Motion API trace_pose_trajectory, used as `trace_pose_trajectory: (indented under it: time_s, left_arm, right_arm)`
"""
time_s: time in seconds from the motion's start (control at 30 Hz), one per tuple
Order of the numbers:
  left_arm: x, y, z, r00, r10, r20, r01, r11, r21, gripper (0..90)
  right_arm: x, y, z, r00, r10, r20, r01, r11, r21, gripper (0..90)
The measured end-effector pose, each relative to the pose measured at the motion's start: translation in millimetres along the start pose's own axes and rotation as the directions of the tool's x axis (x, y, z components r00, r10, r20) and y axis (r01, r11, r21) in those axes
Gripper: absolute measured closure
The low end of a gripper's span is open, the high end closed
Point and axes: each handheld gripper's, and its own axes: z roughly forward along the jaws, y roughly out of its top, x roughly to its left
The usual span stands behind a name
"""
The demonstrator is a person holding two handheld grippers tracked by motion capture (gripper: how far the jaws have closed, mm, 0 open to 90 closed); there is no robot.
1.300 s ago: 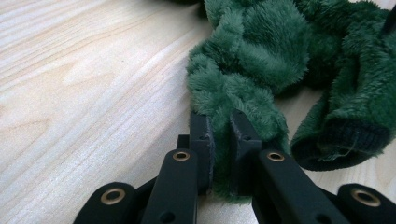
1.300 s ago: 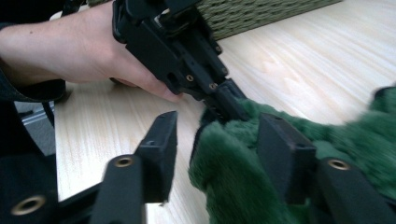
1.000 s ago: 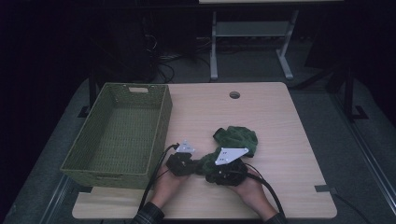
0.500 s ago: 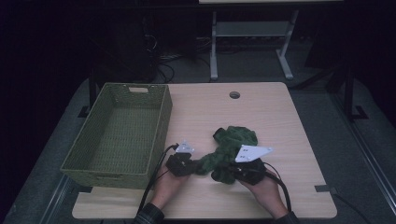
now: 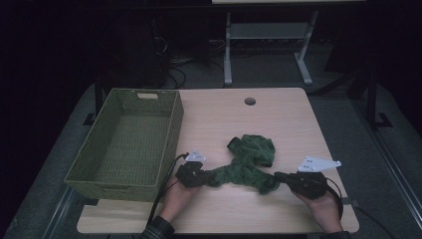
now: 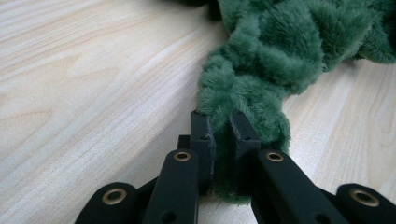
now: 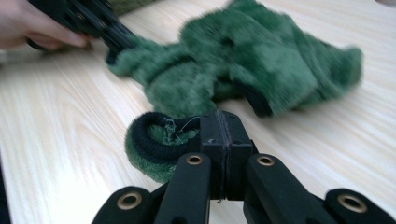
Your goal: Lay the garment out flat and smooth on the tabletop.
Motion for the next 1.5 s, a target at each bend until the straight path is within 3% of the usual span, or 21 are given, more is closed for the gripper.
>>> trace_pose_trajectory:
  time_s: [0.2,0.37,0.5,0.57,0.63,0.67,0.77,0.8,0.87,0.93,0.97,1.03,1.13,1.27,1.5]
  left_arm:
    - [-5.1,0.2,-0.3,0.9998,0.003,0.021,-0.002,0.9998,-0.020,77.5]
    - [-10.8,4.7,-12.8,0.9997,0.019,0.016,-0.018,0.9983,-0.056,68.6]
    - [-19.4,13.0,-27.4,0.9990,0.042,0.017,-0.040,0.9939,-0.103,68.7]
    - [-28.4,20.7,-33.6,0.9971,0.066,0.036,-0.061,0.9895,-0.131,73.6]
    - [-31.1,22.5,-33.2,0.9958,0.074,0.055,-0.066,0.9900,-0.125,83.7]
    - [-36.2,23.8,-27.3,0.9923,0.092,0.083,-0.082,0.9905,-0.110,89.4]
    - [-37.6,22.3,-17.6,0.9911,0.090,0.098,-0.082,0.9934,-0.080,89.7]
    - [-36.6,18.9,-6.8,0.9914,0.085,0.100,-0.079,0.9953,-0.055,89.7]
    - [-33.8,16.1,1.6,0.9933,0.078,0.085,-0.076,0.9966,-0.032,89.6]
    - [-26.7,13.3,8.8,0.9954,0.085,0.044,-0.085,0.9964,0.006,89.6]
    - [-26.7,13.3,8.8,0.9954,0.085,0.044,-0.085,0.9964,0.006,89.6]
    - [-15.4,11.5,9.6,0.9972,0.074,-0.002,-0.074,0.9966,0.036,89.6]
    - [-8.8,10.3,8.1,0.9982,0.060,0.007,-0.061,0.9970,0.048,89.6]
    - [-11.5,9.9,9.3,0.9981,0.062,0.005,-0.062,0.9967,0.052,89.7]
    - [-19.1,0.4,3.4,0.9961,0.039,0.079,-0.044,0.9970,0.063,89.7]
  right_arm:
    - [-11.1,-13.6,3.3,0.9989,0.027,0.037,-0.029,0.998,0.058,87.2]
    - [-10.0,-7.9,-10.8,0.9946,0.021,0.101,-0.022,1.000,0.007,78.4]
    - [-2.5,-2.2,-18.6,0.9969,0.021,0.076,-0.019,1.000,-0.025,81.7]
    - [6.7,-0.3,-15.1,0.9991,0.002,0.042,-0.001,1.000,-0.016,84.6]
    - [9.6,-0.4,-13.0,0.9996,-0.003,0.030,0.003,1.000,-0.007,86.0]
    - [16.7,-2.7,-6.1,0.9998,-0.019,0.005,0.019,1.000,0.024,88.0]
    - [22.5,-9.6,0.5,0.9998,-0.020,-0.010,0.020,0.998,0.064,89.6]
    - [24.1,-11.7,1.7,0.9998,-0.014,-0.010,0.015,0.997,0.080,89.7]
    - [24.4,-16.5,4.4,0.9998,-0.010,-0.016,0.011,0.995,0.095,89.8]
    - [24.1,-20.8,8.0,0.9998,-0.011,-0.019,0.014,0.992,0.126,89.8]
    - [24.1,-20.8,8.0,0.9998,-0.011,-0.019,0.014,0.992,0.126,89.8]
    - [22.5,-24.0,13.7,0.9998,-0.003,-0.021,0.006,0.987,0.160,89.9]
    - [19.5,-25.4,17.5,1.0000,-0.008,-0.004,0.009,0.981,0.192,89.9]
    - [16.2,-25.1,18.1,1.0000,0.000,0.006,-0.002,0.980,0.200,90.0]
    - [13.9,-28.8,10.5,0.9993,0.010,0.036,-0.018,0.976,0.216,90.0]
